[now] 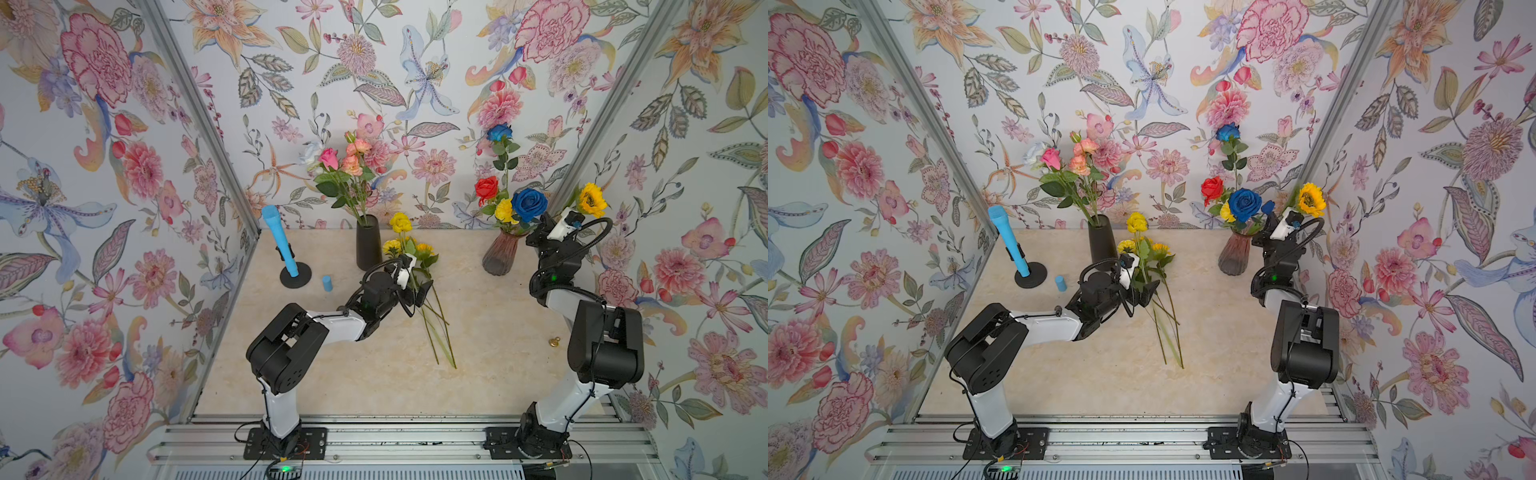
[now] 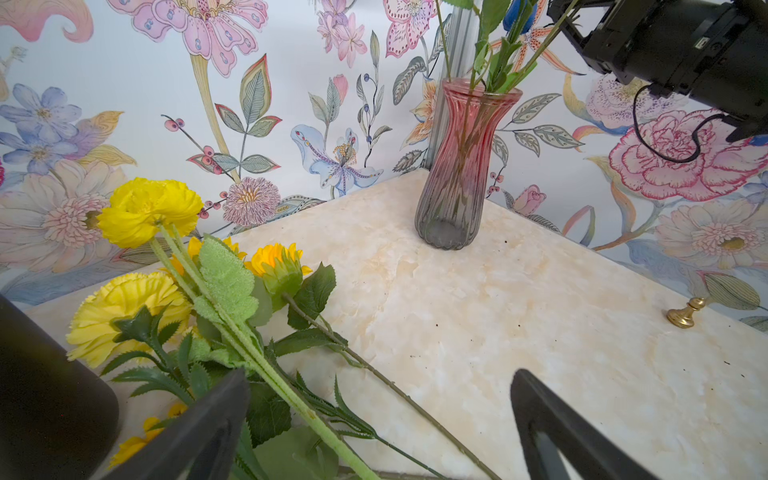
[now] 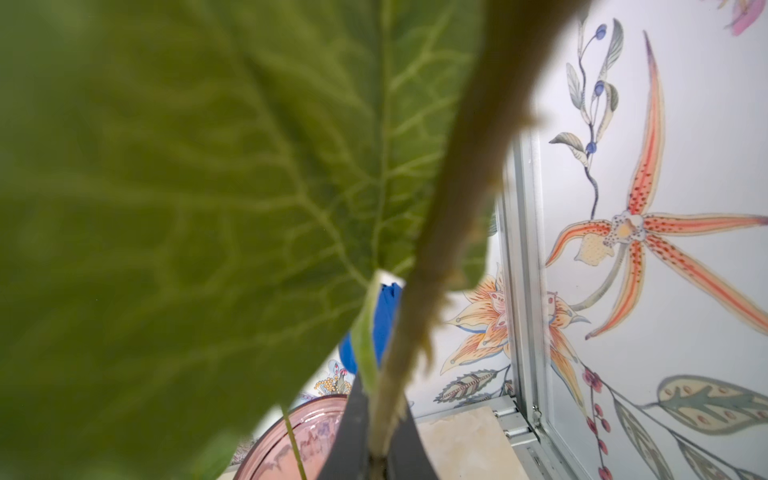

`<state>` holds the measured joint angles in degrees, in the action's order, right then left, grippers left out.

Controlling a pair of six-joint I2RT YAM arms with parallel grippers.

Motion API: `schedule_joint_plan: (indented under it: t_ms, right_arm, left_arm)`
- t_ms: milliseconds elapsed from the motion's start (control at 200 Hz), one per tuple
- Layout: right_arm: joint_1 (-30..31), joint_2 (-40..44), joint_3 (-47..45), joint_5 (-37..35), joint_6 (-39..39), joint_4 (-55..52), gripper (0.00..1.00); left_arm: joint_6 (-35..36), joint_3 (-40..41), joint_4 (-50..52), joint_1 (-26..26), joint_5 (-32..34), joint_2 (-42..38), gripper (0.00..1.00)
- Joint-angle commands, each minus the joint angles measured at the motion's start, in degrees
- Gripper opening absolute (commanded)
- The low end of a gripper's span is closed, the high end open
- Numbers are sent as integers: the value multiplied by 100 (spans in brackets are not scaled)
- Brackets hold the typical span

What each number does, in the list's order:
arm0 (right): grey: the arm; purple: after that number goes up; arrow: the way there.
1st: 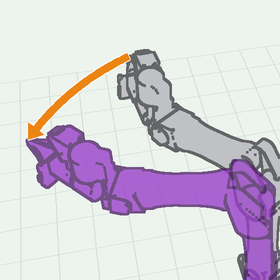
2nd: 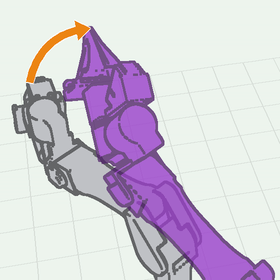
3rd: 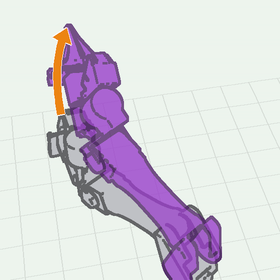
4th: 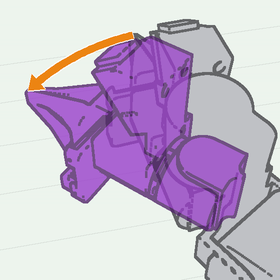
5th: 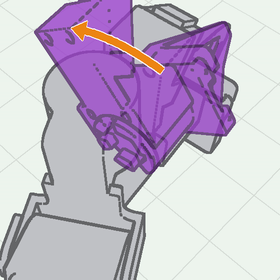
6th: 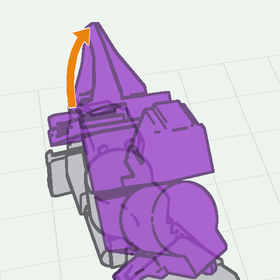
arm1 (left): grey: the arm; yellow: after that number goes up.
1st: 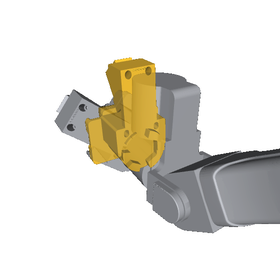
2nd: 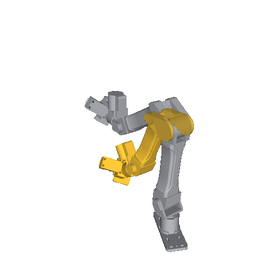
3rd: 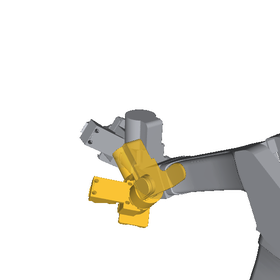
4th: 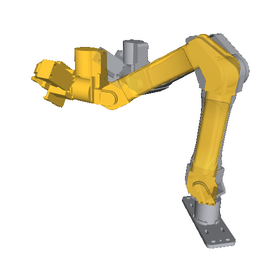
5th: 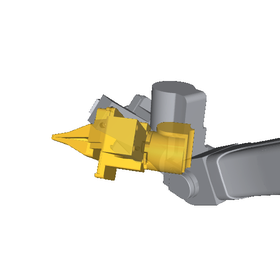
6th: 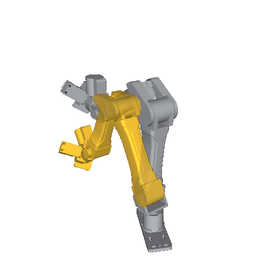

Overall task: Pick out yellow flowers from the vase
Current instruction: Pick up the flower from the vase.

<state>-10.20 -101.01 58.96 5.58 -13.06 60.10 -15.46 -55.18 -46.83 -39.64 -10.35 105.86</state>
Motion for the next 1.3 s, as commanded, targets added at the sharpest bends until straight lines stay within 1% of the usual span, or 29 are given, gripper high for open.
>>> schedule_joint_plan:
  t_ms: [0, 280, 455, 705, 891, 1016, 1111, 1141, 1236, 1296]
  right_arm:
    - [35, 362, 108, -17, 189, -25, 3]
    - [44, 896, 116, -126, 312, -361, 2]
    - [51, 1375, 81, -355, 312, -591, 1]
    - [201, 2511, -95, -956, 685, -1202, 0]
    - [324, 3588, -296, -1300, 973, -1713, 0]
    - [381, 4310, -380, -1518, 934, -2143, 0]
    - [467, 4916, -376, -1657, 908, -2661, 0]
    - [502, 5085, -368, -1715, 923, -2838, 0]
    - [613, 5492, -194, -1906, 908, -3757, 0]
    - [662, 5659, -34, -1888, 862, -4455, 0]
  left_arm:
    - [-44, -5, -213, 48, -133, -83, 100]
    - [-62, 169, -239, -1, -117, -322, 100]
    - [-53, 231, -211, -52, -66, -519, 100]
    - [124, 504, -417, -233, 5, -846, 100]
    - [335, 827, -566, -457, 143, -1215, 100]
    - [484, 929, -556, -591, 219, -1427, 100]
    - [651, 1062, -557, -737, 314, -1578, 100]
    - [702, 1097, -555, -787, 338, -1813, 100]
    - [863, 1190, -549, -926, 405, -2016, 100]
    - [1005, 1226, -555, -1054, 469, -2118, 100]
